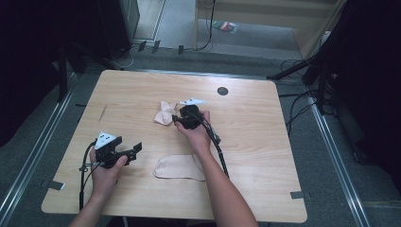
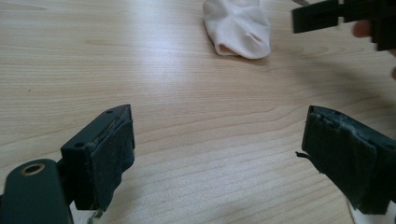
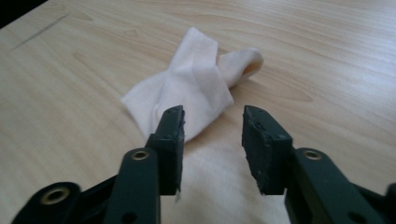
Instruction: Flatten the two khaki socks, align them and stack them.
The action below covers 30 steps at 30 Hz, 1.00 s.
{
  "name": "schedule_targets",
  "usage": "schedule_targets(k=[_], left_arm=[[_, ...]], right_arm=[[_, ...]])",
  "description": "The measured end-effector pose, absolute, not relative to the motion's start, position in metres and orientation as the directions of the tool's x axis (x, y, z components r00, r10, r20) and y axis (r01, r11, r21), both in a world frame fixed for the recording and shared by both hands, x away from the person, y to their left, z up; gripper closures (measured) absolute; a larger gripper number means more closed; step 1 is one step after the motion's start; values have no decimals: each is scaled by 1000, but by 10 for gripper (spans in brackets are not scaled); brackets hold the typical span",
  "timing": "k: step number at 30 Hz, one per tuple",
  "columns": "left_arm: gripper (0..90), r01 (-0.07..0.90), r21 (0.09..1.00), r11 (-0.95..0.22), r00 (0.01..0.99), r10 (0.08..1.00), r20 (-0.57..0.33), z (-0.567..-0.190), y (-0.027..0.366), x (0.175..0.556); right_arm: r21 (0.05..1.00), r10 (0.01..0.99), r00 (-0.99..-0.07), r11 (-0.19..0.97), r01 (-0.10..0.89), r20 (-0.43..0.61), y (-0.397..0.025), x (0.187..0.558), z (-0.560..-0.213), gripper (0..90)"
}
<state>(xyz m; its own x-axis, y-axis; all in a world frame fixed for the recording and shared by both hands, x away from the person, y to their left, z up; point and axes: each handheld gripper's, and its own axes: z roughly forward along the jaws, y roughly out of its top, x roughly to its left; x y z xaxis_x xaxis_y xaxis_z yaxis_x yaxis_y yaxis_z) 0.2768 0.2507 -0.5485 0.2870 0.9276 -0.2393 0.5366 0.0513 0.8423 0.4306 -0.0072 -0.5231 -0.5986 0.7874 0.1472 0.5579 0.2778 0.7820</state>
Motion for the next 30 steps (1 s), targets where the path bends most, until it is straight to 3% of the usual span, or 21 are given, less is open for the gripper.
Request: schedule_targets(k=[4,7,8,9,13,23,30], left_arm=[[105,542,838,62,282,926,-251,-549,251,278],[108,543,837,64,283,925,-254,-549,252,278],[113,544,837,64,282,925,-255,-549,252,278],[117,545,836,65,281,925,-255,-549,252,278],[119,548,834,68,279,925,-259,-549,253,278],[124,544,836,77,272,926,-263,-549,252,279],[124,535,840,94,273,921,-277,-549,255,277]], right_arm=[[777,810,-569,264,572,144,10,448,-531,498],[767,817,-555,254,589,155,15,453,-534,531],[767,816,-558,258,588,153,16,454,-535,572],[764,808,-568,266,589,157,20,453,-536,745],[745,794,-585,285,603,169,20,449,-531,848],[791,748,-650,315,525,133,26,421,-483,849],[854,571,-788,269,445,230,22,396,-438,841]])
